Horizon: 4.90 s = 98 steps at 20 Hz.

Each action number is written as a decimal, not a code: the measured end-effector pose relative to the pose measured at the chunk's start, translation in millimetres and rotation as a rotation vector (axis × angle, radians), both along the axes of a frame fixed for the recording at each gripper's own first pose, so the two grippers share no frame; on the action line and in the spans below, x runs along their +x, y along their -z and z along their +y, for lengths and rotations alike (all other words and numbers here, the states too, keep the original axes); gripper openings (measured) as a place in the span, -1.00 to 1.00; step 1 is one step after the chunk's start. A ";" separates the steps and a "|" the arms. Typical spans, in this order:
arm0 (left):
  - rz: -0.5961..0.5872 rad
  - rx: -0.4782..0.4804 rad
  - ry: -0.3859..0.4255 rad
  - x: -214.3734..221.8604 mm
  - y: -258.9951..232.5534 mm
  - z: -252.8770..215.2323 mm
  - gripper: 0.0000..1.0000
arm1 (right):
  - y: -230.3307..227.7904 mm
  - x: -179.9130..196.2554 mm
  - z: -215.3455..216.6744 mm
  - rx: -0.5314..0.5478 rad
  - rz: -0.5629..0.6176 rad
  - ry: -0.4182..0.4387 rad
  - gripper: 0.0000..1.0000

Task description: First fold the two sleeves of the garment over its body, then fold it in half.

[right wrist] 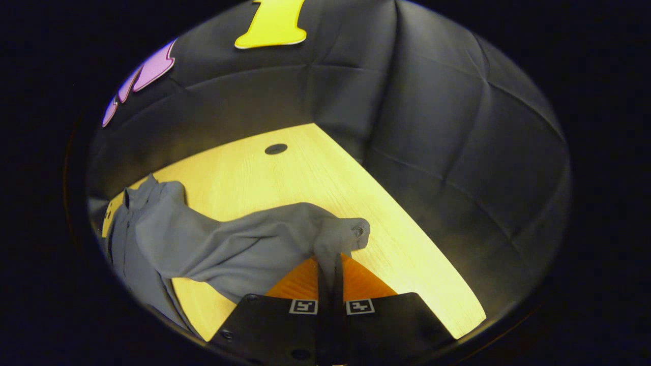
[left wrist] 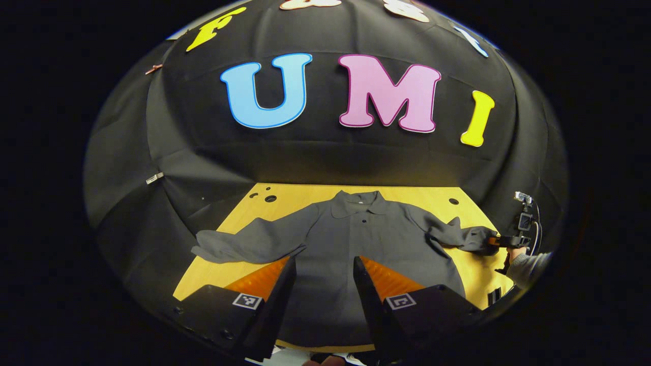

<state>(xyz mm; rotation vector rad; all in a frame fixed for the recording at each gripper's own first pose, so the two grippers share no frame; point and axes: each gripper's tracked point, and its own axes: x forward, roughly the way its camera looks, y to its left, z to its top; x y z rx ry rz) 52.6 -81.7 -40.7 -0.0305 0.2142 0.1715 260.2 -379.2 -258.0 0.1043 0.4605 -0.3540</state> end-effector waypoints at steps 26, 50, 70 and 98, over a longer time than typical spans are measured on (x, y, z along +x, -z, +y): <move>-0.087 -0.073 0.026 3.2 40.5 246.9 0.46 | -209.6 -64.0 401.2 -0.047 -0.363 -0.382 -0.89; 0.040 -0.181 -0.105 58.5 131.4 371.9 0.47 | 41.3 -10.2 612.1 0.001 0.133 -0.669 -0.31; 0.217 -0.140 -0.157 165.6 204.0 420.8 0.50 | 9.3 -134.7 521.1 -0.055 0.166 -0.704 0.06; -0.111 0.054 -0.054 98.5 -1.6 264.7 -0.89 | -32.3 -191.9 339.0 0.077 0.024 -0.388 0.31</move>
